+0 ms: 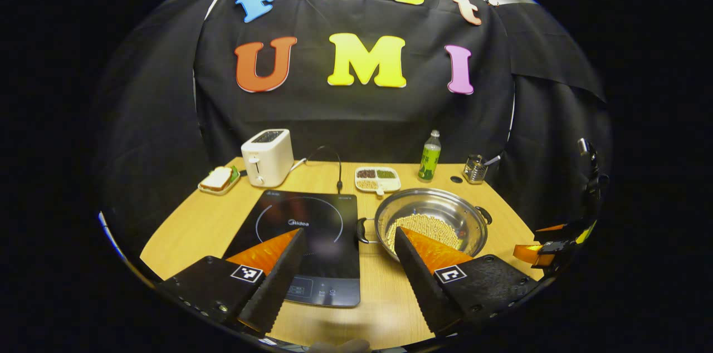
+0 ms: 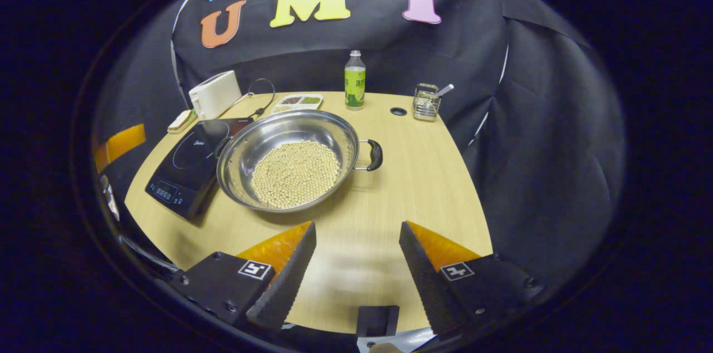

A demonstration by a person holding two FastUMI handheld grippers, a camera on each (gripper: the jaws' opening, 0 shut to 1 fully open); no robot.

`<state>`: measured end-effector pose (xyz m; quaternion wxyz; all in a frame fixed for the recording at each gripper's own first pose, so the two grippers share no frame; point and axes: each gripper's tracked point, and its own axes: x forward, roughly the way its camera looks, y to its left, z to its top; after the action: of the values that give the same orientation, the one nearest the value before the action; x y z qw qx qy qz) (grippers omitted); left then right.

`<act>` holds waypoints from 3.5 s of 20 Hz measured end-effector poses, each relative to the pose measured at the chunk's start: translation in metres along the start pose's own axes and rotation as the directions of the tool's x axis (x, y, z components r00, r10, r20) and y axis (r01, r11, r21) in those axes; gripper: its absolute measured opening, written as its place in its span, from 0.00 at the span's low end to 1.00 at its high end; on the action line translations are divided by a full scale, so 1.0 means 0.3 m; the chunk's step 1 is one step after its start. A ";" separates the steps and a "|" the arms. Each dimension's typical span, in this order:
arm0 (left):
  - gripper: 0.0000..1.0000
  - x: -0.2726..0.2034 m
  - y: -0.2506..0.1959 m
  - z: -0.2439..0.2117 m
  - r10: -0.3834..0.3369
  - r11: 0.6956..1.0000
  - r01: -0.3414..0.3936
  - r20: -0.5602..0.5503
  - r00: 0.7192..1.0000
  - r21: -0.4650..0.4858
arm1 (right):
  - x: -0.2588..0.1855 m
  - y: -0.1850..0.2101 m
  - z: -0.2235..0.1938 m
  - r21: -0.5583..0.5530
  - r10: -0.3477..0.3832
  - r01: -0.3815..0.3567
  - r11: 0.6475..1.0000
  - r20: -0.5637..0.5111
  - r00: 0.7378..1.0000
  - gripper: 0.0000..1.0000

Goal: First push the handle of the pot to place it horizontally, then grasp the pot with both hands and set it on the induction cooktop.

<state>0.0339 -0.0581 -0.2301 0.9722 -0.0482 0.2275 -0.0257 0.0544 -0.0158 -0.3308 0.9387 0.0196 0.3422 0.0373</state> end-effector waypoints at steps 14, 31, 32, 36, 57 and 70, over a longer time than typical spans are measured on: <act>0.96 0.435 -0.103 -0.169 0.054 0.999 -0.052 -0.230 0.972 0.018 | 0.364 -0.085 0.233 -0.004 0.122 -0.123 0.992 -0.107 0.987 0.90; 0.90 0.580 -0.074 -0.239 0.143 0.990 -0.132 -0.316 0.938 0.056 | 0.570 -0.029 0.275 0.035 0.194 -0.191 0.981 -0.193 0.962 0.79; 0.87 0.588 -0.074 -0.248 0.145 0.989 -0.135 -0.322 0.936 0.052 | 0.578 -0.029 0.276 0.038 0.188 -0.184 0.982 -0.195 0.963 0.67; 0.70 0.600 -0.054 -0.249 0.167 0.986 -0.151 -0.339 0.926 0.073 | 0.571 -0.032 0.266 0.012 0.132 -0.133 0.991 -0.234 0.963 0.63; 0.57 0.417 0.212 -0.105 0.089 0.995 -0.069 -0.295 0.951 0.079 | 0.281 0.289 0.266 0.087 0.040 -0.025 0.996 -0.174 0.984 0.53; 0.57 0.338 0.631 -0.095 0.132 0.991 -0.115 -0.308 0.942 0.072 | 0.285 0.724 0.278 0.059 0.073 -0.063 0.996 -0.185 0.980 0.53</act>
<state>0.1175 0.1203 -0.3201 0.9246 -0.0033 0.3803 0.0221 0.1612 0.2070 -0.3082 0.8998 0.0525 0.4287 0.0621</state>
